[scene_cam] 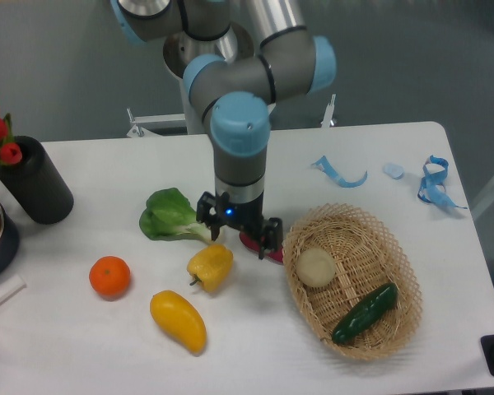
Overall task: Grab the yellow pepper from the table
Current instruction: 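Lower the open gripper around the yellow bell pepper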
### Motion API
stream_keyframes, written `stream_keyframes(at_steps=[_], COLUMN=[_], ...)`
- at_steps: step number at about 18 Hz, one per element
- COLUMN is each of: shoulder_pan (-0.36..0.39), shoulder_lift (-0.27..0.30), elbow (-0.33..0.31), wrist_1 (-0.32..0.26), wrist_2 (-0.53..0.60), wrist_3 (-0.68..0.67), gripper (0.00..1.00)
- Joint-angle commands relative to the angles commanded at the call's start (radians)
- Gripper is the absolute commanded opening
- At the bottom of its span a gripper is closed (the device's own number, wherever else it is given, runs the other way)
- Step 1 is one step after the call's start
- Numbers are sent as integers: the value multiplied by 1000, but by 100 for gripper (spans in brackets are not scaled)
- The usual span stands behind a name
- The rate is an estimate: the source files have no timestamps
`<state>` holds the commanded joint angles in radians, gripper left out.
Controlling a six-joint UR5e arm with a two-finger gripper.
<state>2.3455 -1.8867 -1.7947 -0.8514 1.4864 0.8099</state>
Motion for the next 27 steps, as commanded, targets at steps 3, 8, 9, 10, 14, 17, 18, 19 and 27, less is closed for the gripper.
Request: stream_keyframes(at_steps=[3,8,9,10,14,17,18,19,27], shoulder_pan=[-9,-9,-9,-17,-22,-23,-23,-23,-34], shoulder_lift=[-3,-20,-23,-34,-55,-57,-57,-55,-91], elbow=[-18,-38,-38,-38,-37,-38,-43,-44,-46], wrist_1=[8,9,9,11,12,12,12,12,48], wrist_2=[-5,-12,-12,-12,-12,-12,-15,-26,-40], wrist_3=[0,3,5,11,70,101,118,127,130], gripper=[100,100,100,100,100,100,100,100,100])
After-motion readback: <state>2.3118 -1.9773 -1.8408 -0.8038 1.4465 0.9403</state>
